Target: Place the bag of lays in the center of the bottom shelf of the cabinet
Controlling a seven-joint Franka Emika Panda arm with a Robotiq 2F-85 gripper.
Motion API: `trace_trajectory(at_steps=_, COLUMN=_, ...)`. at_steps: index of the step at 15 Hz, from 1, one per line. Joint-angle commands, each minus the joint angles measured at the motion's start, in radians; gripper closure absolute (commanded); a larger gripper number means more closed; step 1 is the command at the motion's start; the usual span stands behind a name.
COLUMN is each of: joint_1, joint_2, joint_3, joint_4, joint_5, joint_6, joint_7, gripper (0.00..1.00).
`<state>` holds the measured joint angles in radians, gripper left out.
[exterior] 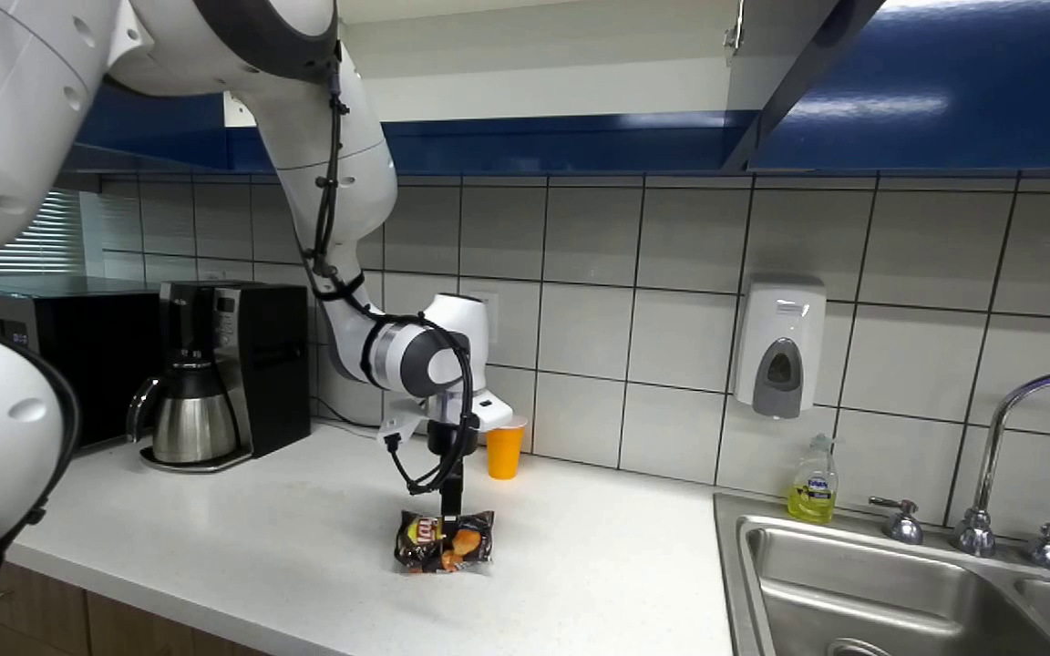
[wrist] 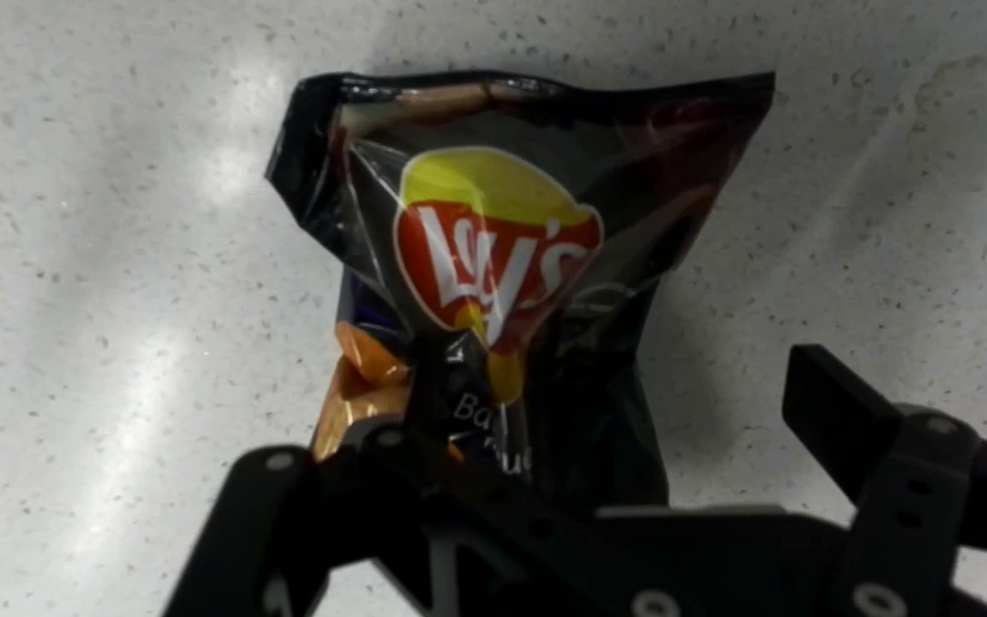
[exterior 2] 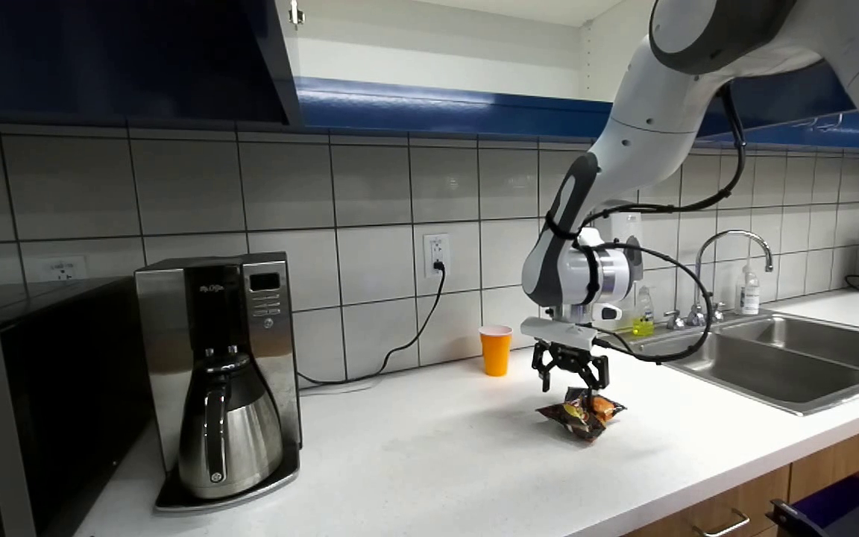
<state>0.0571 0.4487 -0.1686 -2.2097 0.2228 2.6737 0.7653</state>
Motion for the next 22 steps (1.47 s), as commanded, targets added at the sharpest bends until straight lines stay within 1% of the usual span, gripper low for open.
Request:
trace_trajectory(at_steps=1, joint_1=0.014, joint_2=0.013, joint_3=-0.012, joint_4=0.03, joint_5=-0.03, joint_6=-0.031, joint_7=0.036, gripper=0.25)
trace_trajectory(at_steps=2, joint_1=0.016, joint_2=0.015, joint_3=-0.012, joint_4=0.032, joint_5=-0.032, joint_6=-0.033, joint_7=0.035, gripper=0.27)
trace_trajectory(at_steps=3, joint_1=0.016, joint_2=0.016, joint_3=-0.01, joint_4=0.033, joint_5=-0.031, joint_6=-0.033, joint_7=0.033, gripper=0.34)
trace_trajectory(at_steps=4, joint_1=0.017, joint_2=0.017, joint_3=-0.01, joint_4=0.033, joint_5=-0.031, joint_6=-0.033, joint_7=0.033, gripper=0.44)
trace_trajectory(at_steps=6, joint_1=0.019, joint_2=0.018, joint_3=-0.01, joint_4=0.034, joint_5=-0.031, joint_6=-0.033, joint_7=0.03, gripper=0.6)
trace_trajectory(at_steps=11, joint_1=0.018, joint_2=0.018, joint_3=-0.003, joint_4=0.034, joint_5=-0.033, joint_6=-0.031, joint_7=0.017, gripper=0.97)
trace_trajectory(at_steps=12, joint_1=0.011, joint_2=0.016, joint_3=0.006, joint_4=0.035, joint_5=-0.028, joint_6=-0.03, joint_7=0.0, gripper=1.0)
trace_trajectory(at_steps=18, joint_1=0.009, joint_2=0.002, joint_3=0.025, joint_4=0.042, joint_5=-0.027, joint_6=-0.029, joint_7=-0.037, gripper=1.0)
trace_trajectory(at_steps=19, joint_1=0.006, joint_2=-0.002, joint_3=0.031, joint_4=0.041, joint_5=-0.025, joint_6=-0.03, joint_7=-0.053, gripper=1.0)
trace_trajectory(at_steps=22, joint_1=-0.013, joint_2=-0.026, joint_3=0.065, joint_4=0.031, joint_5=-0.012, joint_6=-0.036, joint_7=-0.153, gripper=1.0)
